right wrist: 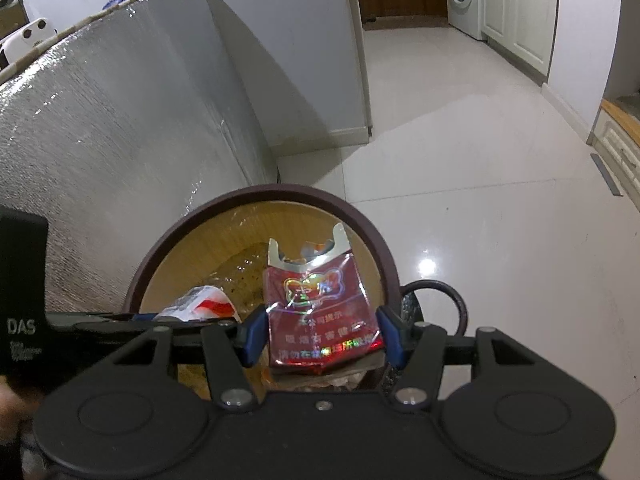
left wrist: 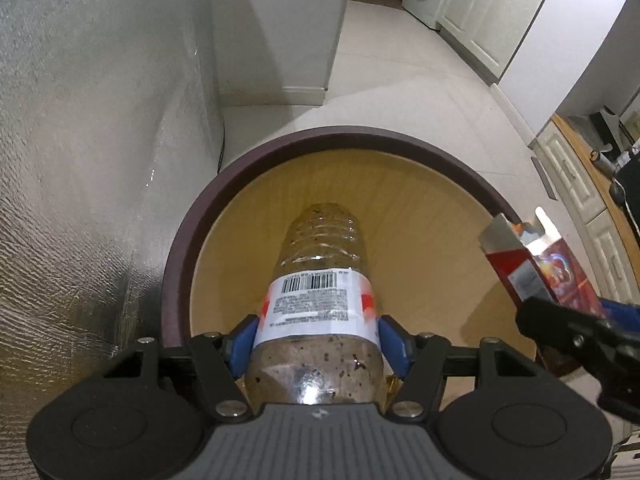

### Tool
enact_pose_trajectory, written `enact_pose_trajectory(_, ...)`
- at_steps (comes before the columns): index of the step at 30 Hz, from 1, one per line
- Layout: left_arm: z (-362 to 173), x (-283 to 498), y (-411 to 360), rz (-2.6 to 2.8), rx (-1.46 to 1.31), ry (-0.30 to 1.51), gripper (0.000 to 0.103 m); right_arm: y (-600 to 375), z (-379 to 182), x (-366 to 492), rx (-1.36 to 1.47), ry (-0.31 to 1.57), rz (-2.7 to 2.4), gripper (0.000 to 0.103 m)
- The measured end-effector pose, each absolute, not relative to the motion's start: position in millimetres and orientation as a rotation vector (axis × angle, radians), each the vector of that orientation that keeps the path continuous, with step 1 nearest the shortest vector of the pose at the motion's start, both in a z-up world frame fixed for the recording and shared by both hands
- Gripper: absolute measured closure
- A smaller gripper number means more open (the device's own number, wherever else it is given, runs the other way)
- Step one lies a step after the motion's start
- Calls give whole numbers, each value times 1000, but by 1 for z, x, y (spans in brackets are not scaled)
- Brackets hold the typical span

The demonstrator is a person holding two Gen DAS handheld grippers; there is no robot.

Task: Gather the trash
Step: 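Open the left gripper to drop the bottle while the right gripper releases the pack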

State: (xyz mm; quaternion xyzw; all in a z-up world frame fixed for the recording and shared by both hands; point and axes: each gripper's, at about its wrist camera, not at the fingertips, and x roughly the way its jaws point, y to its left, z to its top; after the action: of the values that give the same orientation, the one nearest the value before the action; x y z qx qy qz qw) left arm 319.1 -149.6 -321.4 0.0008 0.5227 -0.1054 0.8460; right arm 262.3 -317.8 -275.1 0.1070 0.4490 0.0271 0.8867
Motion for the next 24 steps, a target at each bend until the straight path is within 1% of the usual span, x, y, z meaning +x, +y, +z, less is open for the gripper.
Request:
enact_pose_trajectory(5,-308,313,-135,-252,-80,1077,12,-322,-279,263,234,949,58,45)
enact_pose_trajectory(6,-304,310,-132,-245,-85,1065,11,-323,-279,264,238,953,59,45)
enact_pose_trajectory(15,-291,300,-121,-245,-125,1025,10,-324,-288,262,266,1014,78,44)
enact_pose_trajectory(19,-283,296,-116,-227,-129,1003,6,-317,-291,260,241,1054,114,42)
enact_pose_trajectory(22,-281,295,-114,-230,-130,1003,6,-308,-292,258,198,1066,126,38)
enact_pose_trajectory(24,-281,295,-115,-231,-125,1007,6,-306,-291,260,184,1064,128,30)
